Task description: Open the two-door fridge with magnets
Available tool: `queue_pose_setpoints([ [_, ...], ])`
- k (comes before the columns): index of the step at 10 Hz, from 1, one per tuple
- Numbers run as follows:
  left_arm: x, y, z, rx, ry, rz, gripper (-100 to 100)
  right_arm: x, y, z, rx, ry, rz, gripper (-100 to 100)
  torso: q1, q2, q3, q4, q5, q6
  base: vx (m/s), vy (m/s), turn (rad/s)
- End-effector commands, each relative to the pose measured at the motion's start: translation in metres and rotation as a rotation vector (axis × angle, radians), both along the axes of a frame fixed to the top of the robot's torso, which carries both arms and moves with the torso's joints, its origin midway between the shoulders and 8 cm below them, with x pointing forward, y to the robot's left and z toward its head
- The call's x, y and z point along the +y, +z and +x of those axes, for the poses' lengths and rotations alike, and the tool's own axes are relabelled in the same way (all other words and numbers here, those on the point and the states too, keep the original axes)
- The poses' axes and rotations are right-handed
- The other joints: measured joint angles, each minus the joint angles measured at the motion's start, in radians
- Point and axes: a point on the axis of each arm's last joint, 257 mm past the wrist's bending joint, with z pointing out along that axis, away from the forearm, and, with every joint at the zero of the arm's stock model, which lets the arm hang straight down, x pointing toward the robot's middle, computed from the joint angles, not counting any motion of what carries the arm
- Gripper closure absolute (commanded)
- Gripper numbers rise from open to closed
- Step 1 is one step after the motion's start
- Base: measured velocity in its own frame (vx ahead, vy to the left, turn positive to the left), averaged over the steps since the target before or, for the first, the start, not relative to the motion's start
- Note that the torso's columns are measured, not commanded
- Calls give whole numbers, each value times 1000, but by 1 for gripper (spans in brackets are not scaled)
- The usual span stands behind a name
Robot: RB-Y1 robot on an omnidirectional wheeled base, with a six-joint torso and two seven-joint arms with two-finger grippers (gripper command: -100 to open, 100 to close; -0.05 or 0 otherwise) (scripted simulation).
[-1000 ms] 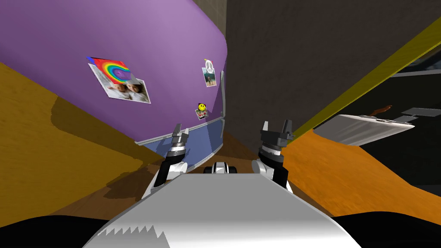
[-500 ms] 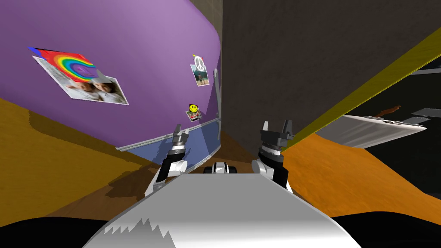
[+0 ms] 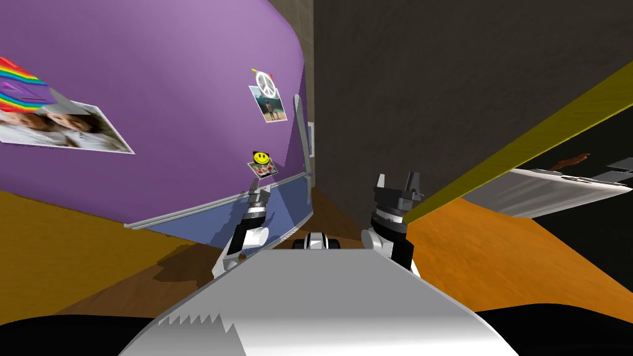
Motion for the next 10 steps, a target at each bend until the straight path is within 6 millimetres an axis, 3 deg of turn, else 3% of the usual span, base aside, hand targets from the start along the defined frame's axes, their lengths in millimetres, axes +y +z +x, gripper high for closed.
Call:
queue_pose_setpoints([
  [1, 12, -7, 7, 12, -1, -30, -100, 0, 0, 0, 0, 0, 0, 0, -1, 1, 1, 0, 0, 0, 92, -181, 20],
  [10, 51, -28, 28, 33, 14, -160, -100, 0, 0, 0, 0, 0, 0, 0, 0, 2, 1, 1, 0, 0, 108, -160, 15],
])
